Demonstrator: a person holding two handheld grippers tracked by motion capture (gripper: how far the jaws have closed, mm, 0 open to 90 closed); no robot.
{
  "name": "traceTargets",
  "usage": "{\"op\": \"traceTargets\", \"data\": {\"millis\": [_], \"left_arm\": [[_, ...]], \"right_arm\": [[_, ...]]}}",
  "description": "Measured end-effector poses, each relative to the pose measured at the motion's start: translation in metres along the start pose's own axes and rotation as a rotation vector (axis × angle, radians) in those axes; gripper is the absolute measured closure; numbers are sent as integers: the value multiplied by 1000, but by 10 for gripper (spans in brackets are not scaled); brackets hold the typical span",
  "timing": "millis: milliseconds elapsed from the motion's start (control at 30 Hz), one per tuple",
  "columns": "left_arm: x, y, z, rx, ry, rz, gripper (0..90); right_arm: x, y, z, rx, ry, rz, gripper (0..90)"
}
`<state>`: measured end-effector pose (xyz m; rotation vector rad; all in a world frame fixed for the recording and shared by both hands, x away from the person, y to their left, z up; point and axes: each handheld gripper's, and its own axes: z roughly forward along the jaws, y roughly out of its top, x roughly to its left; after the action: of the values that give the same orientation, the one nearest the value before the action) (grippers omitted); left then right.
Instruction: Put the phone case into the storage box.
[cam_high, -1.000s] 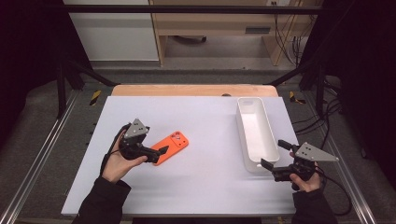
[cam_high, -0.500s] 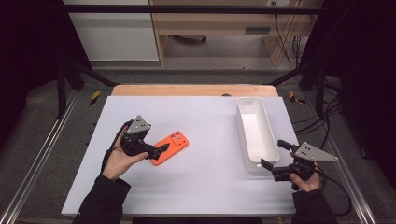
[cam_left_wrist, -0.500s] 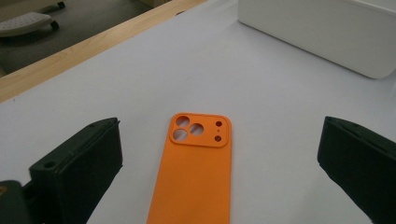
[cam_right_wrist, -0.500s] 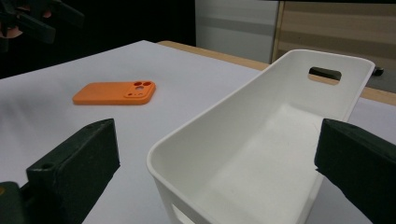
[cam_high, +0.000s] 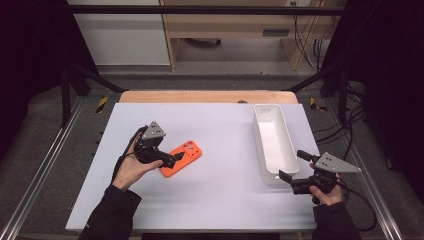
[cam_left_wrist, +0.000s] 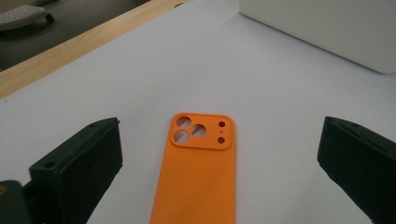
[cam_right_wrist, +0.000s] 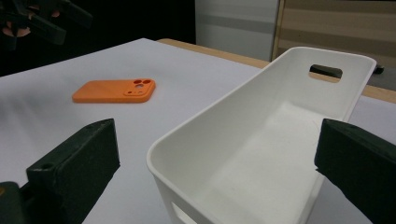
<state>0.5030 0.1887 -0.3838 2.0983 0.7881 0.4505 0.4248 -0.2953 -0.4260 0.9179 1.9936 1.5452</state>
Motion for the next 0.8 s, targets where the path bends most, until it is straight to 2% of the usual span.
{"op": "traceTargets", "data": {"millis": [400,800], "left_arm": [[5,5,19,28,-16,2,0],[7,-2,37,85,-17,26,0]], "right_arm": [[0,0,0,3,-2,-1,3],[0,0,0,3,-1,1,4]]}}
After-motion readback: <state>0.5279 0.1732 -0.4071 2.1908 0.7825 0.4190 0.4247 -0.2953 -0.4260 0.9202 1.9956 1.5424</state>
